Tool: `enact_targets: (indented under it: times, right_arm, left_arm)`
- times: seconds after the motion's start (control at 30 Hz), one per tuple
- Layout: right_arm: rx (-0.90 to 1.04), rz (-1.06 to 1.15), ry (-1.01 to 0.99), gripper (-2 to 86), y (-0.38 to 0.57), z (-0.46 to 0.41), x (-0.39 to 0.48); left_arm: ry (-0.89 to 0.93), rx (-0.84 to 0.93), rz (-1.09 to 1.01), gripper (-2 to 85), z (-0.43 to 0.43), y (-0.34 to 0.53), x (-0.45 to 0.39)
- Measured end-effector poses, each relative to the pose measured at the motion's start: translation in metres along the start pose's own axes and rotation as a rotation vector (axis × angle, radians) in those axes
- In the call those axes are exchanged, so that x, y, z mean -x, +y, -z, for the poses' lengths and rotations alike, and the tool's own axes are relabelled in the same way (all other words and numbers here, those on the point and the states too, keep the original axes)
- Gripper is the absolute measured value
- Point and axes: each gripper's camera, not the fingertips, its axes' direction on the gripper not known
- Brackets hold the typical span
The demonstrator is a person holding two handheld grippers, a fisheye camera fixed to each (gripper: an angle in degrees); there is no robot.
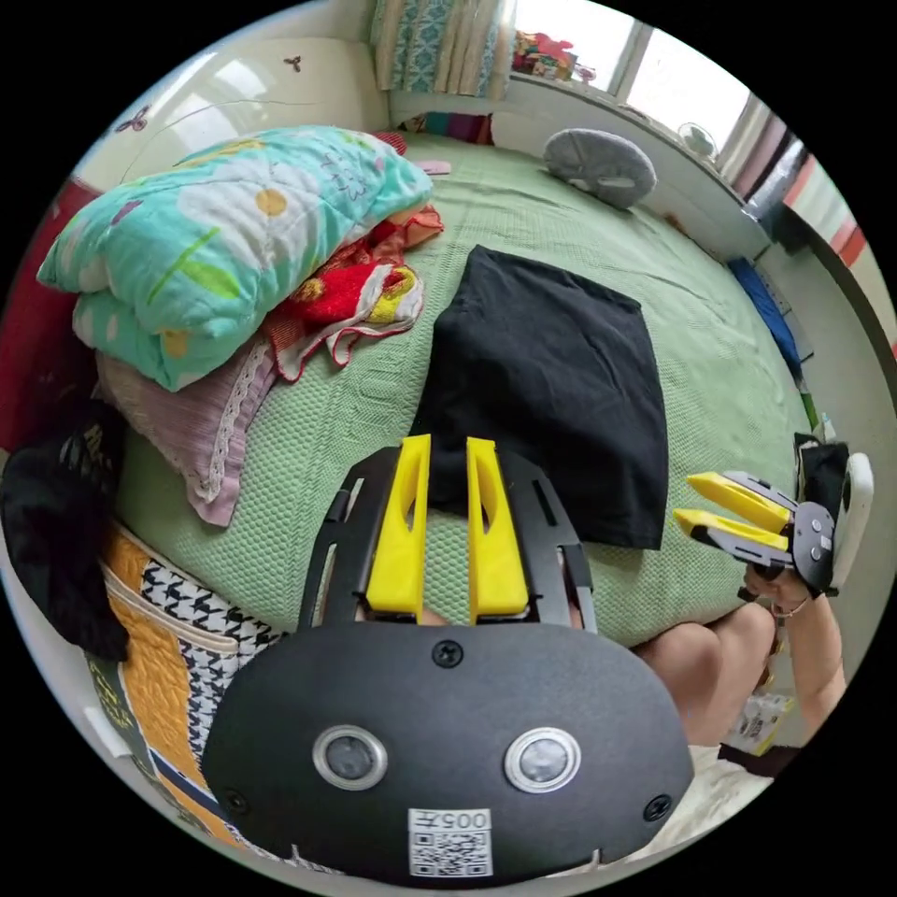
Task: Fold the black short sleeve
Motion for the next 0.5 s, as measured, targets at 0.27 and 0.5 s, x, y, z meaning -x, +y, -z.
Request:
enact_targets:
  times: [0.27,0.5]
  right_arm:
    - [0.105,-0.108,0.043,4.5,-0.001,-0.033,0.019]
    - [0.114,-0.079,0.071,-0.4,0.023,-0.03,0.03]
  left_arm:
    - [-0.024,0.056,-0.029,8.2,-0.044,0.015,-0.029]
    - [0.02,0.017,0.018,8.1,-0.031,0.031,-0.032]
